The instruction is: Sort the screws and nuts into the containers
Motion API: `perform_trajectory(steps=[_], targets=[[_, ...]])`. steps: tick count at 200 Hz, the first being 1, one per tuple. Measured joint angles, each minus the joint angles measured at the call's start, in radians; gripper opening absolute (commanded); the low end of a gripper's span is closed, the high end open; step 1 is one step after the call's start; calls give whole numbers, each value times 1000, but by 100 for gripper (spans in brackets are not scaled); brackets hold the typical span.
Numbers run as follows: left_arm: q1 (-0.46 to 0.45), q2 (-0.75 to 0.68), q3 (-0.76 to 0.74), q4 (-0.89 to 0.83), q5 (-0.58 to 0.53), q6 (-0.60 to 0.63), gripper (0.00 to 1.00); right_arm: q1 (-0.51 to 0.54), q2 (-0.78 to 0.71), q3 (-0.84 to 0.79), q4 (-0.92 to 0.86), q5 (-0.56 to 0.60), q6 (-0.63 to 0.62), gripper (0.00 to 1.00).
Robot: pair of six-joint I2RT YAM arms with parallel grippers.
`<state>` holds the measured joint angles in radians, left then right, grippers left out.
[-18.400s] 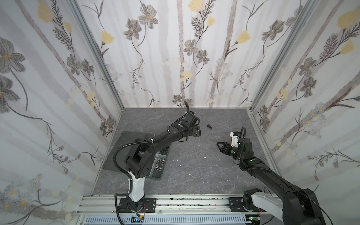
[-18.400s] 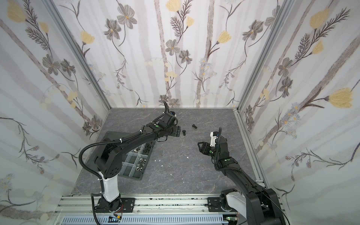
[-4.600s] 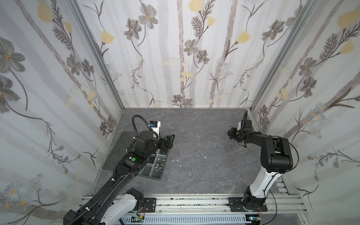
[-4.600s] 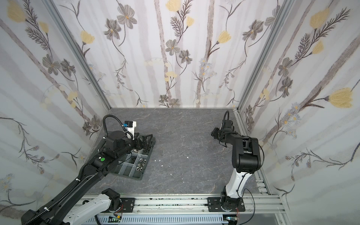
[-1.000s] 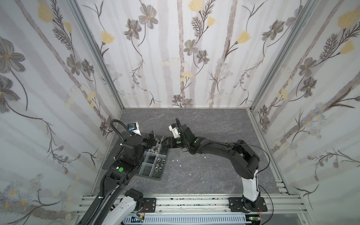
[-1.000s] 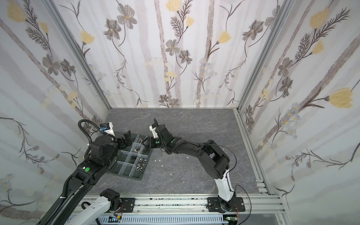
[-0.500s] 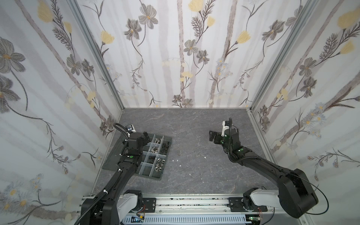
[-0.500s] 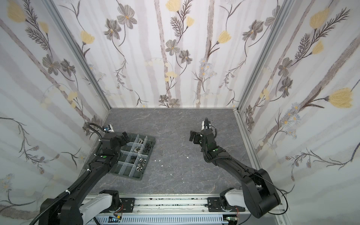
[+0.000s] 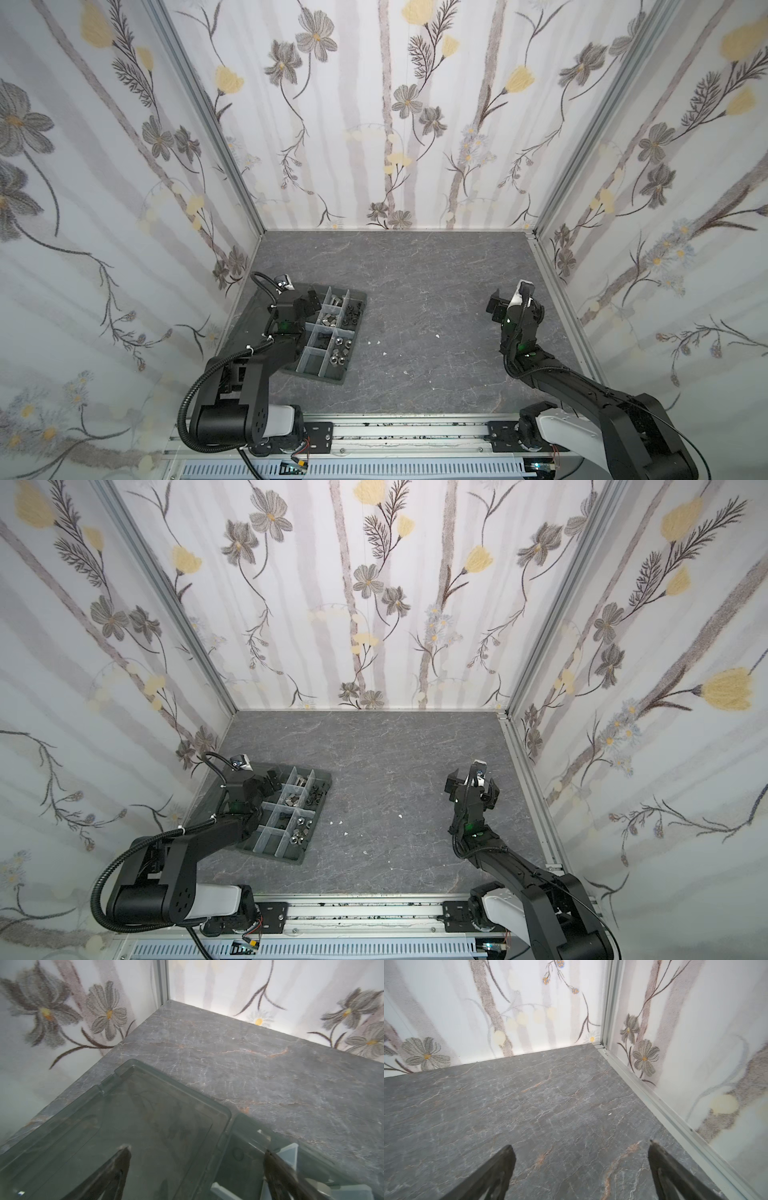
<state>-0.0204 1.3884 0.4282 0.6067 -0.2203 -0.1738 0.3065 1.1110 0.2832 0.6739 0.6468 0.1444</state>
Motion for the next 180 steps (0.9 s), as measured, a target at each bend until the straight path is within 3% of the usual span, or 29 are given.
perform_trajectory(steps=[57, 138, 180], targets=[[1, 98, 20, 124, 42, 16, 100, -32, 94, -49, 146, 33, -121, 100], [2, 225, 145, 142, 33, 63, 100, -121, 213, 0, 251, -28, -71, 100], [-56, 192, 4, 276, -35, 96, 100, -145, 209, -41, 265, -49, -18, 100]])
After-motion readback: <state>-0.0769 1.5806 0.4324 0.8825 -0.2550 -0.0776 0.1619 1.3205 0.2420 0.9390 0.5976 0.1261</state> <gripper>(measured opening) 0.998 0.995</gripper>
